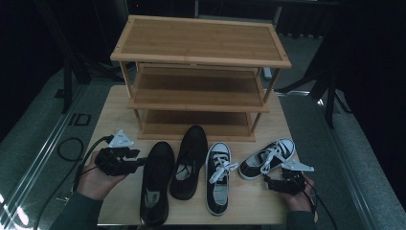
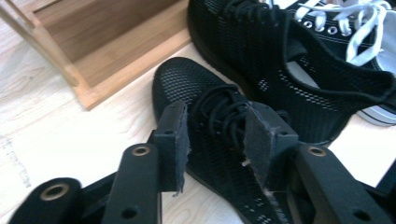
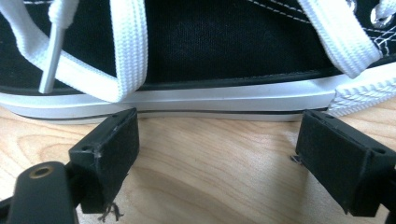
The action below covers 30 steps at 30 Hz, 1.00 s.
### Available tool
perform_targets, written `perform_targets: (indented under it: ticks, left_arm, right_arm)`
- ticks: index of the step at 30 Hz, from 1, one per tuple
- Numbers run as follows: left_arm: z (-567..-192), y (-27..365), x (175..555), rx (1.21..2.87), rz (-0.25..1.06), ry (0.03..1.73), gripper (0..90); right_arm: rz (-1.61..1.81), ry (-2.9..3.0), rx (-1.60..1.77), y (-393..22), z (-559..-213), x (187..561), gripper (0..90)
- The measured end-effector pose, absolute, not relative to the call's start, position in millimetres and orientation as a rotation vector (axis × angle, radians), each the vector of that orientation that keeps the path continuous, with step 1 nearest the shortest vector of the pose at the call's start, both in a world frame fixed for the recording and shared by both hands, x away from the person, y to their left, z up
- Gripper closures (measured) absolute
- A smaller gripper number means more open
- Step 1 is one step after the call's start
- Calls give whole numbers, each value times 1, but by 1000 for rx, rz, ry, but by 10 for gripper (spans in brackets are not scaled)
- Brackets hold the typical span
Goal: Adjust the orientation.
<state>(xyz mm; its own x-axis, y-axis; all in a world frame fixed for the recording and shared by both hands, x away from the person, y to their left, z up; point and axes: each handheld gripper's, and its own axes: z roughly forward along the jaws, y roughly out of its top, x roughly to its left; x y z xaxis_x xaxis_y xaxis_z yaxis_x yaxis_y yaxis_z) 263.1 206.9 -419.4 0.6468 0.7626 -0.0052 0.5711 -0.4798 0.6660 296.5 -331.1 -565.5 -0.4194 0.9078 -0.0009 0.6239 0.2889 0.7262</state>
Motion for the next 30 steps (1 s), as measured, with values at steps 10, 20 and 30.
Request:
perform_targets:
  ticks: [10,20,30]
  left_arm:
    - [-425,195,254,2239,314,1029,567]
    - [-443,185,248,2332,280,1088,616]
    - [-453,189,244,2317,229,1130,654]
  right_arm:
    - [924,2148,1373,-331,-566,296,134]
    - [924,2148,1373,-331,-566,296,134]
    - [924,2148,1373,-331,-565,296,134]
